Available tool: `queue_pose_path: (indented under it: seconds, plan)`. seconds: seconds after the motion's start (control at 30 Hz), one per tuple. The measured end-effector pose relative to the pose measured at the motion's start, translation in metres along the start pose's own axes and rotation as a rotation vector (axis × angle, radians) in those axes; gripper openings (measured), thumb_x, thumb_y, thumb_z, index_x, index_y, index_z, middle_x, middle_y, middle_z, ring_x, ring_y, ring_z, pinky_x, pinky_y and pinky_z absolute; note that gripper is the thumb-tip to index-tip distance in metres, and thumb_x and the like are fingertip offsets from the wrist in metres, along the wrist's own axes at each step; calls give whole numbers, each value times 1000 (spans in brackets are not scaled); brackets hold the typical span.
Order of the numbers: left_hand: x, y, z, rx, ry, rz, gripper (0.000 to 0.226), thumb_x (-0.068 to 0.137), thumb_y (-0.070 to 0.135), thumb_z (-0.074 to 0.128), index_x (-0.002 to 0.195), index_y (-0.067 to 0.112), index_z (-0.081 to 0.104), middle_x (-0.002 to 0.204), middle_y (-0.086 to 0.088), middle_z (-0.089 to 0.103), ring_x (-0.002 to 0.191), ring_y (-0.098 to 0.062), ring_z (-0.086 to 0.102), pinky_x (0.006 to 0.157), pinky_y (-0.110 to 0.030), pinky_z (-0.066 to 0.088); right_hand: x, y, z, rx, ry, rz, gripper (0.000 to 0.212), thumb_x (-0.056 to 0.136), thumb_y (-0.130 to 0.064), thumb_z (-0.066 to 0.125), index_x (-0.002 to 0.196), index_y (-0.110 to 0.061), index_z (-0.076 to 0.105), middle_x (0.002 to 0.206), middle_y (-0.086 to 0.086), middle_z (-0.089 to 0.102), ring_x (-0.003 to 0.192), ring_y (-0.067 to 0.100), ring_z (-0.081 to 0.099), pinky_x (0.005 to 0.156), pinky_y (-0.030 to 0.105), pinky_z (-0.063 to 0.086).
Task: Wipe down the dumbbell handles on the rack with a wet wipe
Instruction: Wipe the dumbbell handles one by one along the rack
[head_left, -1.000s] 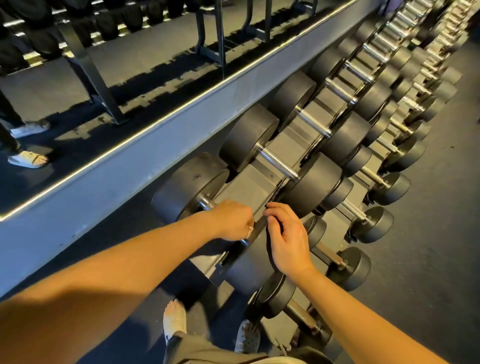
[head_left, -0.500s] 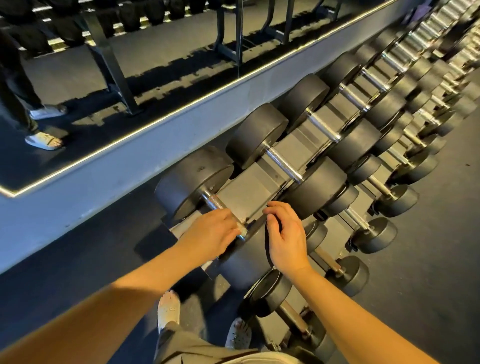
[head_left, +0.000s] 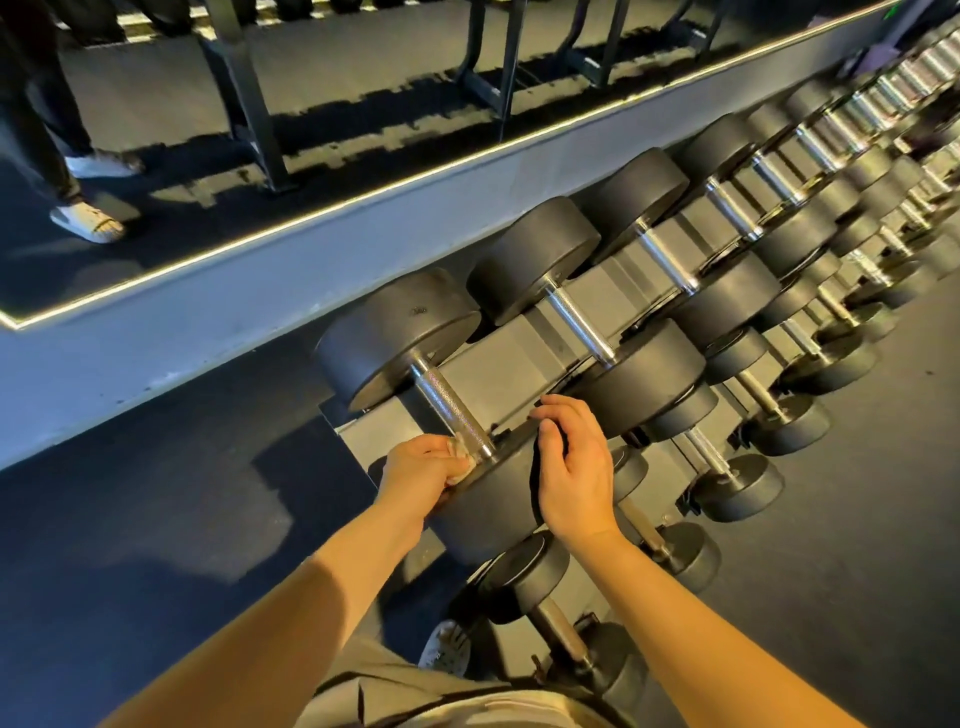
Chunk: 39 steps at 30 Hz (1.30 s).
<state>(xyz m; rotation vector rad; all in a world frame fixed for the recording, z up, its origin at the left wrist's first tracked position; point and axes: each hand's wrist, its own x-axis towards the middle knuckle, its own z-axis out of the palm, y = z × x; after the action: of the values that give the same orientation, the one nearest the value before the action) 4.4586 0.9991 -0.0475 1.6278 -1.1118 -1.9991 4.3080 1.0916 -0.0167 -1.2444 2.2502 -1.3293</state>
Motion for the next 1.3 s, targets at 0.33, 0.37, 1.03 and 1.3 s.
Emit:
queue_pose_path:
  seconds: [0.33,0.37,1.03,1.3]
  plan:
    - [9,23,7,13,-233,-91,36,87,-16,52,92,12,74,84,-6,75,81,-17,68,73,-24,55,0,-2,0,-34,-3,-2,36,102,-35,37,108,-21,69,116,-13,61,114,5,55,102,42,48]
    - [5,22,7,21,-211,-80,35,87,-15,53,90,12,75,84,-6,76,82,-18,69,71,-24,55,0,-2,0,-33,-2,-2,36,102,-35,37,109,-21,69,116,-13,61,114,5,55,102,42,48]
    - [1,17,-7,373,-124,66,5,90,17,77,90,18,81,91,-1,77,96,-17,69,83,-32,54,-1,2,0,-28,0,-13,36,101,-36,36,110,-23,69,119,-15,60,118,4,54,103,40,47]
    - [3,25,-20,-239,201,187,7,93,11,73,99,13,74,101,-8,77,92,-19,76,78,-30,60,-1,2,0,-22,-11,-7,33,102,-34,37,110,-25,68,119,-16,60,119,3,53,105,41,46]
